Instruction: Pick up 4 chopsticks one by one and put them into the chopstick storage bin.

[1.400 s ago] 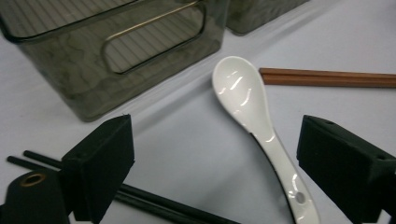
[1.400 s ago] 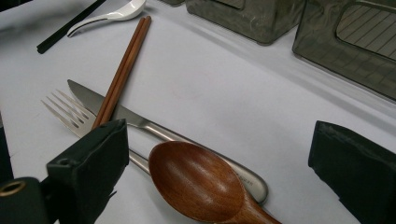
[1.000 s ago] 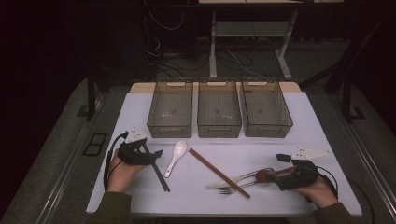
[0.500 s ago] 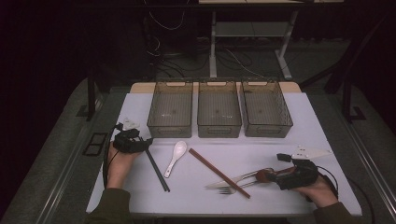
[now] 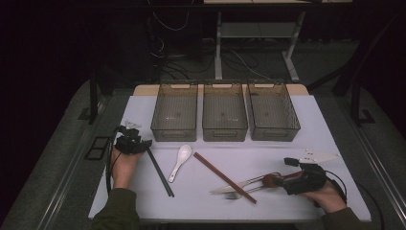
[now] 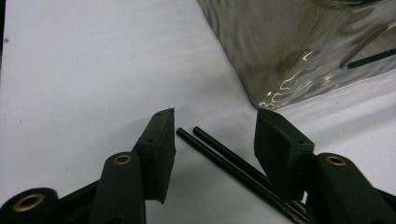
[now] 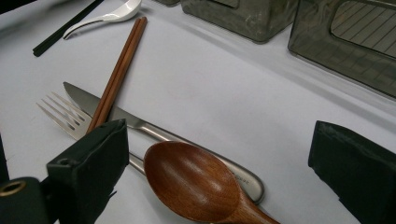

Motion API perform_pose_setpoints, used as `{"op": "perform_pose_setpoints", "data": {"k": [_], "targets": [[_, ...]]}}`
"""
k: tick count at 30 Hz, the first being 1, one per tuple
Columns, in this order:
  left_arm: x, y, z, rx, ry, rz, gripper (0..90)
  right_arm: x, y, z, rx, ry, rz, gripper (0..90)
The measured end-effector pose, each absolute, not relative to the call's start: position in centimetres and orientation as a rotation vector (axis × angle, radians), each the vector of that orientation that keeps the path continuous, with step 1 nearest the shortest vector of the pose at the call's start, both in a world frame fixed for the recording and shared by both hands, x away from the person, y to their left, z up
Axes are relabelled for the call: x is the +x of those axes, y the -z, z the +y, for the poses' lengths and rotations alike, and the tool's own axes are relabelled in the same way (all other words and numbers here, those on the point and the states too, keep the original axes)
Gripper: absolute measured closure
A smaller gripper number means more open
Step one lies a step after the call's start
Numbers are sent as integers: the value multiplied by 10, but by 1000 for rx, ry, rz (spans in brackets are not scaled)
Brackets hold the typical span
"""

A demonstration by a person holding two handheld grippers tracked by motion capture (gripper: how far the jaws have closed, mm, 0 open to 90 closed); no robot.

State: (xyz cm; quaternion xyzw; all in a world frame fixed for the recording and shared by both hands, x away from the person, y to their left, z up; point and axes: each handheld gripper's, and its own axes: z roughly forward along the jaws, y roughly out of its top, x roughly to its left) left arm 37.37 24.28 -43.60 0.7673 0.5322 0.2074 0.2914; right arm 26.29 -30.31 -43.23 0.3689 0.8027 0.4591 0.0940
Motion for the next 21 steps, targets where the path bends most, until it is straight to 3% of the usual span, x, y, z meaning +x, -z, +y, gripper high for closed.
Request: {"op": "perform_pose_setpoints", "data": {"k": [21], "targets": [[375,440,242,2066,-528,1434,571,263,433,-302,1088,-1341,2387,50]]}}
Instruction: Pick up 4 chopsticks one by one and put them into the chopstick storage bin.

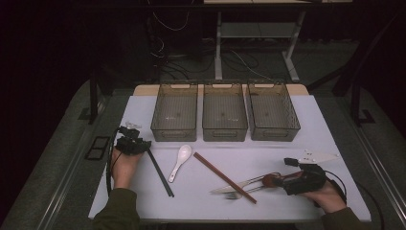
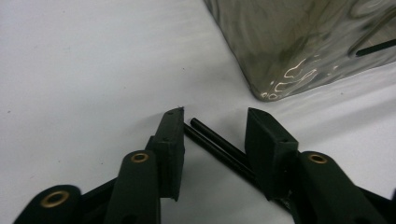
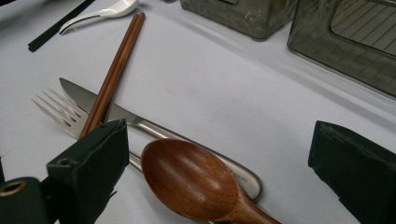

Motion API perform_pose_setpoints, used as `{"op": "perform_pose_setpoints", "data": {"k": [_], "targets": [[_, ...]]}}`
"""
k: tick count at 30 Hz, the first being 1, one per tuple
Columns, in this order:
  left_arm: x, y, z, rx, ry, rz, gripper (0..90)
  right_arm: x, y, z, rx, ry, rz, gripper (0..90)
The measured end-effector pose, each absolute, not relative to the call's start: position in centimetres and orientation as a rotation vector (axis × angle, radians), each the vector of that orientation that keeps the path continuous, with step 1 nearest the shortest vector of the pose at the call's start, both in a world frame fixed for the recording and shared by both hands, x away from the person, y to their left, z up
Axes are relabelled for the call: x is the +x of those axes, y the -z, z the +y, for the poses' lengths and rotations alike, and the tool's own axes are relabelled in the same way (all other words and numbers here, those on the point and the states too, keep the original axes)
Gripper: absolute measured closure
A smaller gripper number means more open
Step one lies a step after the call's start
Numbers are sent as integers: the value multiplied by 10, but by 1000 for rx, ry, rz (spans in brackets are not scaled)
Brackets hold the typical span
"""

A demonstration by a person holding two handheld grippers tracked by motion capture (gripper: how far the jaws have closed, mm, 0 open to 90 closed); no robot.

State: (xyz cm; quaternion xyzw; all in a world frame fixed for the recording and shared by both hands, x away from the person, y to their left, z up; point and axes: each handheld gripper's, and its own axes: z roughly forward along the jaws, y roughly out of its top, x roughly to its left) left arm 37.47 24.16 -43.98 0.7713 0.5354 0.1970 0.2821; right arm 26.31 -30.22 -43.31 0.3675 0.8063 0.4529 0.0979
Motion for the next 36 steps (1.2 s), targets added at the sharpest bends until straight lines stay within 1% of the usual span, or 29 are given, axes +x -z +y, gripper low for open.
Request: {"op": "perform_pose_setpoints", "data": {"k": [4,22,36], "targets": [[375,439,241,2075,-525,1425,606,263,433,-302,1086,-1335,2390,50],[375,439,240,2097,-508,1389,706,263,433,-302,1088,-1332,2392,50],[375,439,241,2100,-496,1367,746,263,433,-302,1087,-1329,2394,50]]}}
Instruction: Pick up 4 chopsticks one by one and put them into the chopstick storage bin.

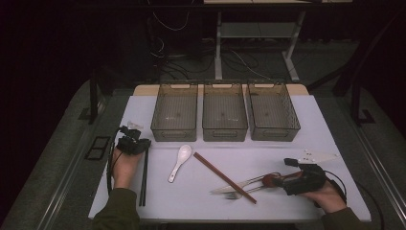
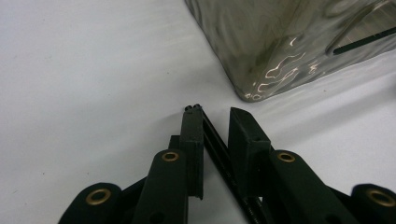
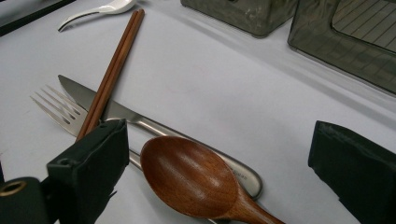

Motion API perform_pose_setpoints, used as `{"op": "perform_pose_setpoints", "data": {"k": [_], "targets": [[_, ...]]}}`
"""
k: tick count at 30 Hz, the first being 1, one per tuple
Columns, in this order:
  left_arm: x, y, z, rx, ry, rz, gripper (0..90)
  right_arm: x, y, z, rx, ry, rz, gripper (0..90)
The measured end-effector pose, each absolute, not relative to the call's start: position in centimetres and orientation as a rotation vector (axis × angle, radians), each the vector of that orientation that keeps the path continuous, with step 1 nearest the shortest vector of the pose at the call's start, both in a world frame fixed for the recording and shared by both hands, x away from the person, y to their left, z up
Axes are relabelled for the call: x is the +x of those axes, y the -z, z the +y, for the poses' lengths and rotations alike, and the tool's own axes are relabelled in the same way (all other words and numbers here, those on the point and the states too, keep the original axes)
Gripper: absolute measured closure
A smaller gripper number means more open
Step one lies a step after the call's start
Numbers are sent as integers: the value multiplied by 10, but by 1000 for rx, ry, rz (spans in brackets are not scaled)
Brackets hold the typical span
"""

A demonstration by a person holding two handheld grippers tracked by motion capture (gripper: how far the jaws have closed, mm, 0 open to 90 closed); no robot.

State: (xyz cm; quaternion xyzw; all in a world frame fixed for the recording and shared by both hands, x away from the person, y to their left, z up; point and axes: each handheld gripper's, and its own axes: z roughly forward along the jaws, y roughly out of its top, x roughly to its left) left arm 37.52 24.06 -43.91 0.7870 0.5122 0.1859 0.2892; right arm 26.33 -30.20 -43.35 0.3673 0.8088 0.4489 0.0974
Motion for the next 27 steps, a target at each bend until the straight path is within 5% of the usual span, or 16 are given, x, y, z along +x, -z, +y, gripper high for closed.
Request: {"op": "perform_pose_setpoints", "data": {"k": [13,27], "targets": [[376,440,240,2094,-458,1336,774,263,434,-302,1086,-1326,2399,50],[349,430,244,2083,-449,1323,671,263,433,-302,1088,-1329,2396,50]]}}
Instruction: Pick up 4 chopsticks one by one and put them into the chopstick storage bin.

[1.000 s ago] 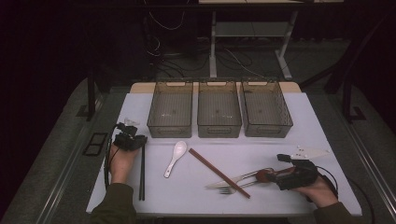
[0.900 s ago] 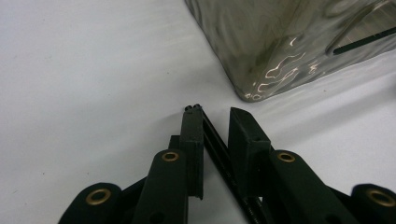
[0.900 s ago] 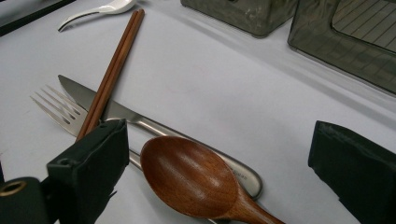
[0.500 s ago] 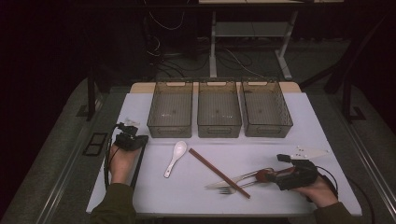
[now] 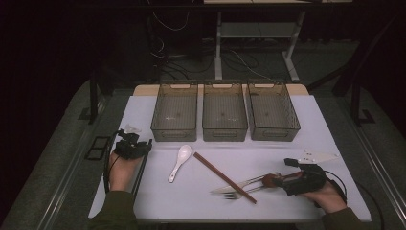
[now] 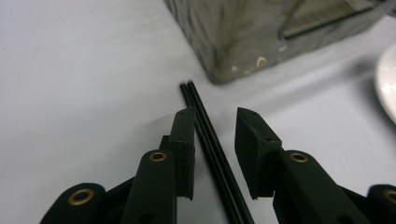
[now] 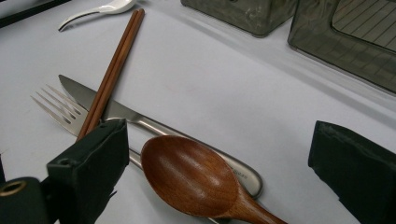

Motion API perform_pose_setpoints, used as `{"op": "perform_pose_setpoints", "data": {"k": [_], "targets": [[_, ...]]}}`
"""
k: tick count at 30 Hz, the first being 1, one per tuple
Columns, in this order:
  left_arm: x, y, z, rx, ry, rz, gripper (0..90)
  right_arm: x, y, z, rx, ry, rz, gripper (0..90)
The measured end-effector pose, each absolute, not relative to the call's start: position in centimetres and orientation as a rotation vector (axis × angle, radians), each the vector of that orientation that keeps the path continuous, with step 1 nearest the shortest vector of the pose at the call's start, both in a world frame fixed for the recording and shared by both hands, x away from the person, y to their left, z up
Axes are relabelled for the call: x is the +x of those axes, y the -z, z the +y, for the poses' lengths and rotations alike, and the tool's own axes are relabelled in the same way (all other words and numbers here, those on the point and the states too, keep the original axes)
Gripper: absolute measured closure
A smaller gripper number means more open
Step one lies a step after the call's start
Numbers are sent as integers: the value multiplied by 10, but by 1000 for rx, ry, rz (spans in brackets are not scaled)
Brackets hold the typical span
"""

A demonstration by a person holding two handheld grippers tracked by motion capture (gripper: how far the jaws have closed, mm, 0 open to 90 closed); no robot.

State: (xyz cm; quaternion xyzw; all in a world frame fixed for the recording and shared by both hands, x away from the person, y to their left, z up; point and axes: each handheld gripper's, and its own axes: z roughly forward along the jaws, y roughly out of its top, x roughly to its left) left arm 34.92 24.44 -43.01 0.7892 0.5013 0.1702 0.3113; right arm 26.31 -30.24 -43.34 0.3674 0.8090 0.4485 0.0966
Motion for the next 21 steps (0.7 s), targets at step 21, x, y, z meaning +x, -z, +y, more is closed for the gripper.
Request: {"op": "perform_pose_setpoints", "data": {"k": [21], "targets": [[300,438,248,2101,-419,1313,676,262,433,-302,1092,-1324,2396,50]]}}
